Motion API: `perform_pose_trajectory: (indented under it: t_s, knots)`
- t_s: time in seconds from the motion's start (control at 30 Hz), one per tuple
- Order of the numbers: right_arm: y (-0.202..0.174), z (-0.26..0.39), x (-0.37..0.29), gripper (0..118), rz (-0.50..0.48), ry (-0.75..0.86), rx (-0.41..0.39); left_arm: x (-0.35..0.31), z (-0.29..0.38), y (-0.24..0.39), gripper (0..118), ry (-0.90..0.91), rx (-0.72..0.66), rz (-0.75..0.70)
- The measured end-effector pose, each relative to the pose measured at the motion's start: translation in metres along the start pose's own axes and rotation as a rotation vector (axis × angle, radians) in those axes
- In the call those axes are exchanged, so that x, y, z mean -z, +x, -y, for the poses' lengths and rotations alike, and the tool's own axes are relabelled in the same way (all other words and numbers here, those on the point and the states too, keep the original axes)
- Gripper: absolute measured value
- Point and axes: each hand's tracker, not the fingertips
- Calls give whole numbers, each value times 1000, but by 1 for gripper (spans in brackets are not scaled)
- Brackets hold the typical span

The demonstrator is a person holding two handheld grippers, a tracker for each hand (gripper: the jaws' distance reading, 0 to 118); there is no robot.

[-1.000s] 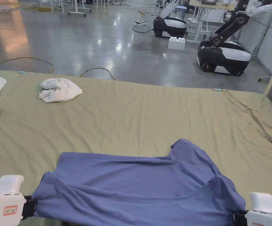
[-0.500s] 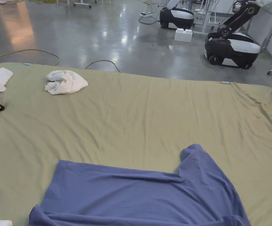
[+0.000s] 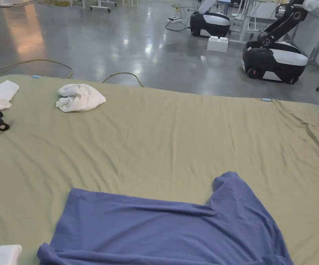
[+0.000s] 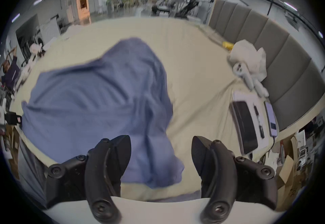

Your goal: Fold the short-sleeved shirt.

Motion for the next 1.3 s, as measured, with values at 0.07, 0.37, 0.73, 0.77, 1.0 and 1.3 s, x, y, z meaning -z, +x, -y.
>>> perform_pose_trajectory:
  t_s: [0.07, 0.37, 0.73, 0.77, 1.0, 1.3]
  knots:
    - [-12, -19, -8, 76, -21, 97, -7, -13, -13, 13, 61, 116, 30, 22]
    - [-88, -99, -40, 76, -104, 573, 63, -67, -75, 91, 61, 645, 130, -63]
    - [-139, -118, -61, 3, -50, 846, 44, -101, -83, 139, 9, 955, 200, -114]
    - [-140, -119, -60, 1, -68, 841, 41, -102, -82, 139, 8, 961, 196, -98]
    - [-137, -124, -50, 0, -66, 807, 40, -77, -110, 112, 3, 816, 149, -86]
    - [-116, -119, -9, 0, -45, 645, 27, 61, -195, 33, 3, 251, 22, -6]
